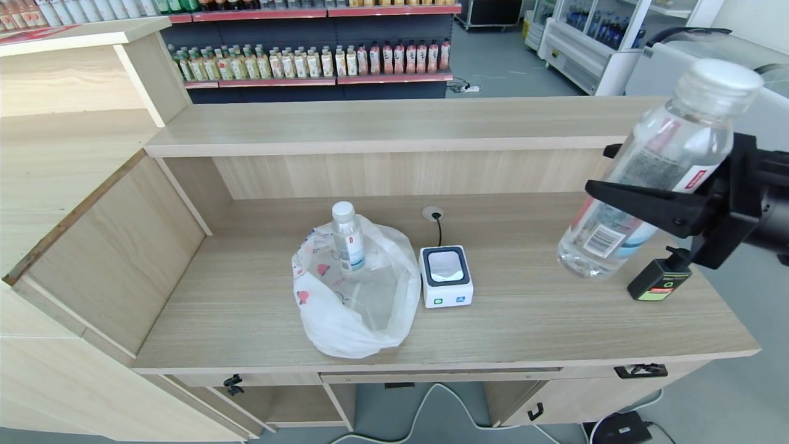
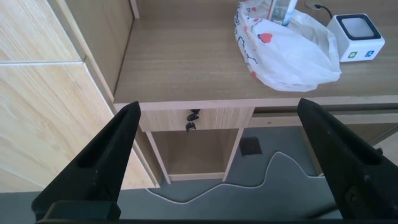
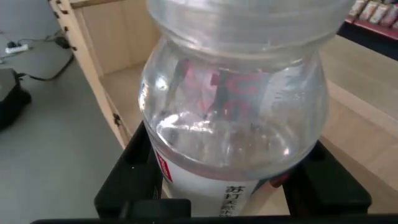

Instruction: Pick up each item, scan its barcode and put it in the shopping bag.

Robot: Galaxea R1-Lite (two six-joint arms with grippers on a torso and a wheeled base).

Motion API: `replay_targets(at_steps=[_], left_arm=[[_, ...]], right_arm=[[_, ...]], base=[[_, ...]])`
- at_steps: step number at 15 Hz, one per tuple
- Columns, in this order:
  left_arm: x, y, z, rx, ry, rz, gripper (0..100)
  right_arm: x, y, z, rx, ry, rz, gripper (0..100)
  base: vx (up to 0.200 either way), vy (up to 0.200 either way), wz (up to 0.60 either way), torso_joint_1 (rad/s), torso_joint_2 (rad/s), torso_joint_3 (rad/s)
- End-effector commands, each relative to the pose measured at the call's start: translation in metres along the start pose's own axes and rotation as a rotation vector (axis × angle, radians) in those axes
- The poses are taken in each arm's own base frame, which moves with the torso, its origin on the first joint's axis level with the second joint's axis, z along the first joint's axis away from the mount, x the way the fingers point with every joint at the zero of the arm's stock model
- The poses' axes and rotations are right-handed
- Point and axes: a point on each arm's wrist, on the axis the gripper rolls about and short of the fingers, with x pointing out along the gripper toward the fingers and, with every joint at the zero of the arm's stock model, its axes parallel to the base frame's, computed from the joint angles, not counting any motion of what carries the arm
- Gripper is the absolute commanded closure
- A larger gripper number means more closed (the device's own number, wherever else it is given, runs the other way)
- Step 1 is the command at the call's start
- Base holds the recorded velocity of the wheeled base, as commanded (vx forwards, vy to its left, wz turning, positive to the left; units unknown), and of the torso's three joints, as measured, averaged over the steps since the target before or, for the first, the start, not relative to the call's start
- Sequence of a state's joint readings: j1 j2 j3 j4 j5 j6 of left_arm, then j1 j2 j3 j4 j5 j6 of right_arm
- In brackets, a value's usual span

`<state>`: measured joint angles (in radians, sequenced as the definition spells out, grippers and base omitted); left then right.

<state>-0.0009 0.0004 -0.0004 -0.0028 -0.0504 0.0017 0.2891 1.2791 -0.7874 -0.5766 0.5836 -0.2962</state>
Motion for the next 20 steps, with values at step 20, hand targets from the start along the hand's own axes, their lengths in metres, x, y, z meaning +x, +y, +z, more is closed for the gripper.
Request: replay_targets(at_steps=[20], left_arm=[[0.000, 0.000, 0.000, 0.000, 0.000, 0.001, 0]], right_arm=[[-0.057, -0.094, -0.079, -0.402, 0.288, -0.513, 100]], base=[[0.000, 0.000, 0.21, 0.001, 0.00, 0.001]])
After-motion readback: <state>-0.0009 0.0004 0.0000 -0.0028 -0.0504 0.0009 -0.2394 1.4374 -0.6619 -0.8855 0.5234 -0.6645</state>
